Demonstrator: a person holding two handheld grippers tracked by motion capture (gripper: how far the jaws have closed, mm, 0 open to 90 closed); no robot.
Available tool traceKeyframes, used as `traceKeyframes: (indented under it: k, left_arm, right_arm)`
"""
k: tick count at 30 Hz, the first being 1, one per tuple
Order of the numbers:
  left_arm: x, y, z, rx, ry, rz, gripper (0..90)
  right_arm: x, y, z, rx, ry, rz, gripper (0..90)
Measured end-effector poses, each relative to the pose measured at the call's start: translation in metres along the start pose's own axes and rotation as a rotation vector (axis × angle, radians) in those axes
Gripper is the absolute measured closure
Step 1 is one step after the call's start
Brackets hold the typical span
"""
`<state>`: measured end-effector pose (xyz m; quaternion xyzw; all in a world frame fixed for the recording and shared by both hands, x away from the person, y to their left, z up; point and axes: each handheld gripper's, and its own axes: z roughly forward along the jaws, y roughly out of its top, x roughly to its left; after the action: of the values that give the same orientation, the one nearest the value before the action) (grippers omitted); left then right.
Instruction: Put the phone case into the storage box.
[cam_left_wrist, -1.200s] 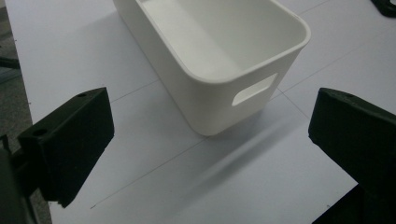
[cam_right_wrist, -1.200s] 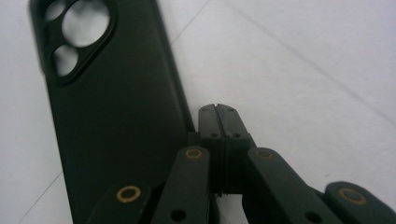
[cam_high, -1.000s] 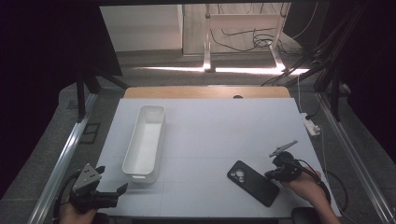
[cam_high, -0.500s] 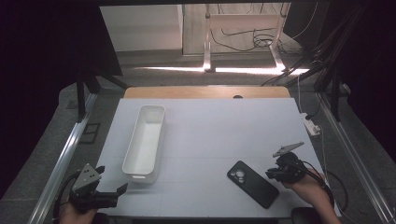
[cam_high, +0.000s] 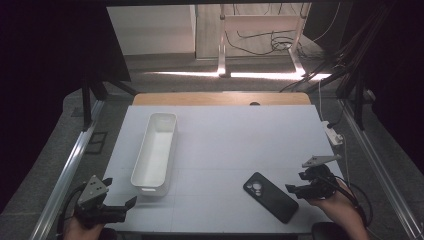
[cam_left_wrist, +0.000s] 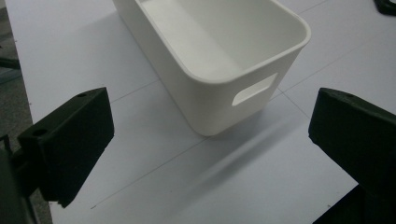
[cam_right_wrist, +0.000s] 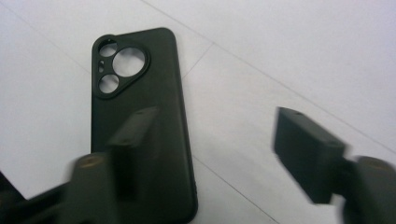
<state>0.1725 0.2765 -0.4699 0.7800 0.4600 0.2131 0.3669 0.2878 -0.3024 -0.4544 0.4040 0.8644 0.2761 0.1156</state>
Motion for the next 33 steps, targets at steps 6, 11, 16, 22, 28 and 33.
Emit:
traceKeyframes:
  k: [6, 11, 16, 22, 28, 33]
  left_arm:
    - [0.0, 0.0, 0.0, 0.0, 0.0, 0.001, 0.8]
    - [0.0, 0.0, 0.0, -0.001, -0.001, 0.0, 0.8]
    - [0.0, 0.0, 0.0, 0.001, -0.001, -0.001, 0.8]
    - [0.0, 0.0, 0.0, 0.003, 0.0, -0.001, 0.8]
    - [0.0, 0.0, 0.0, 0.003, -0.001, -0.002, 0.8]
    - [0.0, 0.0, 0.0, 0.004, 0.0, -0.002, 0.8]
  right_arm:
    - [0.002, 0.001, -0.002, -0.021, -0.004, 0.017, 6.6]
    - [0.003, 0.0, -0.001, -0.028, -0.019, 0.023, 0.0]
    - [0.006, 0.002, -0.001, -0.054, -0.016, 0.016, 0.0]
    - [0.015, 0.008, 0.009, -0.027, -0.024, -0.019, 0.0]
    - [0.021, 0.014, 0.016, -0.015, -0.015, -0.033, 0.0]
    - [0.026, 0.019, 0.021, -0.003, -0.005, -0.043, 0.0]
